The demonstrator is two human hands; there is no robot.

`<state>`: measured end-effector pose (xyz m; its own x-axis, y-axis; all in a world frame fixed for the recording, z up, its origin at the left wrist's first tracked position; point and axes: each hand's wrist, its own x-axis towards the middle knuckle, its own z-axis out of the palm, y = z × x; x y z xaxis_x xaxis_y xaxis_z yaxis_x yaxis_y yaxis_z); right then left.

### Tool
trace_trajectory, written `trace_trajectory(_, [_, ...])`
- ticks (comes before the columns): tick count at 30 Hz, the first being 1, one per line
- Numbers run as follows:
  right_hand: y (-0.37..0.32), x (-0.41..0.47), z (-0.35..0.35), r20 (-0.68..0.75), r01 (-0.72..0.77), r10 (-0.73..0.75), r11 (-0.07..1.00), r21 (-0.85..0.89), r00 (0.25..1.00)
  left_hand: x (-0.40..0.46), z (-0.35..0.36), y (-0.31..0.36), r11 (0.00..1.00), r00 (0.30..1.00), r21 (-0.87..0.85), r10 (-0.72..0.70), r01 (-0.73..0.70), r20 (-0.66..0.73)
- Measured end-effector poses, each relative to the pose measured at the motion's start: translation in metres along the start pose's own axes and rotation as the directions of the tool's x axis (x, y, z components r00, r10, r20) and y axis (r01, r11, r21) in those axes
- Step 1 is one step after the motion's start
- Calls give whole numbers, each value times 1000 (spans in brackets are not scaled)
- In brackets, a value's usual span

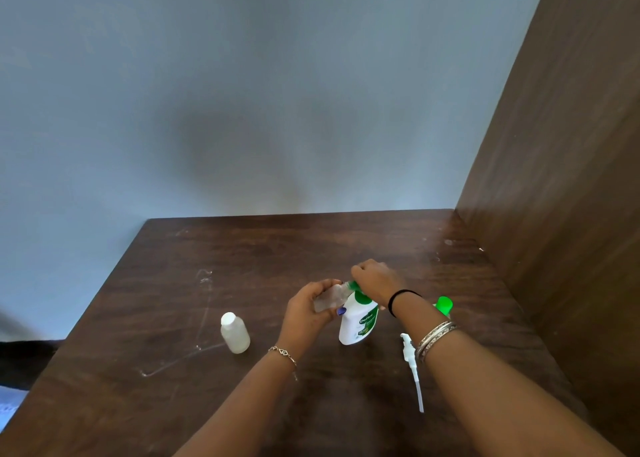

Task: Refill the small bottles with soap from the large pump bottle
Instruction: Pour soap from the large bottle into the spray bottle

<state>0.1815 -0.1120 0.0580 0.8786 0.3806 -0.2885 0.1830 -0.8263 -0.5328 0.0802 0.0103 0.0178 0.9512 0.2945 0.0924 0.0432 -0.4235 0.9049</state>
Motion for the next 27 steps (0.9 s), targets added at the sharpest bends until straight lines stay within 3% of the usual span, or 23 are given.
trace_trajectory(6, [-3,-2,-8,84,-12,9,999,41,996,0,0,4,1000,1000,-8,9,-9,12])
trace_trajectory(11, [-3,-6,-3,25,-10,9,998,55,1000,-1,1,1,999,1000,-29,-12,12,3])
trace_trajectory(17, [-4,-3,-9,87,2,-5,999,35,996,0,3,1,999,1000,-38,-18,18,7])
trace_trajectory(27, [0,0,-5,50,21,-19,999,-40,999,2,3,-1,999,1000,-50,-9,9,8])
